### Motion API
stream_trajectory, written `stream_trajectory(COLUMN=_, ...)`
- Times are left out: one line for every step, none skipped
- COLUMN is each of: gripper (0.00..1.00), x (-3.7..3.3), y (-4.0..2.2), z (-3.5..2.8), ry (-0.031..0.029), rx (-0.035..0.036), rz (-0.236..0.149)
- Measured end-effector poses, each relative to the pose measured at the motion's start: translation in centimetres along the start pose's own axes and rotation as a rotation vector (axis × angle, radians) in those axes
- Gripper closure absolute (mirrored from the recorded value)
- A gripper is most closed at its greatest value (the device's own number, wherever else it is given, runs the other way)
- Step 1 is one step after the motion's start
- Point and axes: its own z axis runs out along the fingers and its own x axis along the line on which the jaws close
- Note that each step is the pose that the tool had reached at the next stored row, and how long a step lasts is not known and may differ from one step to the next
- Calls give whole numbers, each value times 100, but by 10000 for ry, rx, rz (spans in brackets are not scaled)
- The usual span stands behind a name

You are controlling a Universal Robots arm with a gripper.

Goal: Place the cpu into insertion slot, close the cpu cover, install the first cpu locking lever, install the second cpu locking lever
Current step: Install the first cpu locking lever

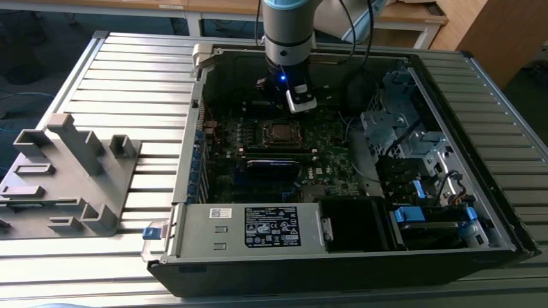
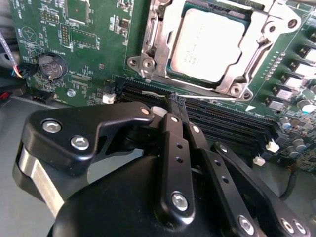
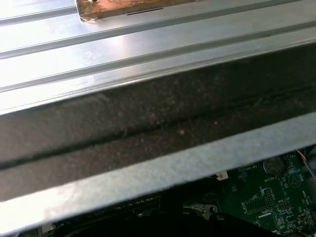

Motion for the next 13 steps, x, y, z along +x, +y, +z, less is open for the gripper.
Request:
stream_trajectory(gripper=89, x=0, y=-1, z=3, ry=-10, rx=0, rz=21)
stream_trajectory(gripper=89, x=1, y=-2, z=7, ry=-25, rx=-2, rz=40)
stream_trajectory(gripper=89, x=1, y=-2, z=9, ry=-37, rx=-3, rz=51)
stream_trajectory(gripper=89, x=1, y=-3, z=12, ry=-45, rx=-5, rz=52)
stream_trajectory(gripper=89, x=1, y=-3, z=15, ry=-53, rx=-8, rz=51)
stream_trajectory(gripper=89, x=1, y=-4, z=17, ry=-59, rx=-9, rz=50)
stream_trajectory(gripper=89, x=2, y=-4, z=17, ry=-60, rx=-9, rz=50)
stream_trajectory(gripper=89, x=2, y=-4, z=17, ry=-61, rx=-7, rz=50)
stream_trajectory(gripper=89, x=1, y=-4, z=17, ry=-62, rx=-7, rz=49)
stream_trajectory(gripper=89, x=2, y=-4, z=18, ry=-62, rx=-7, rz=49)
stream_trajectory(gripper=89, x=3, y=-4, z=18, ry=-71, rx=-7, rz=49)
stream_trajectory(gripper=89, x=5, y=-5, z=22, ry=-104, rx=-12, rz=44)
stream_trajectory(gripper=89, x=7, y=-7, z=26, ry=-156, rx=-21, rz=33)
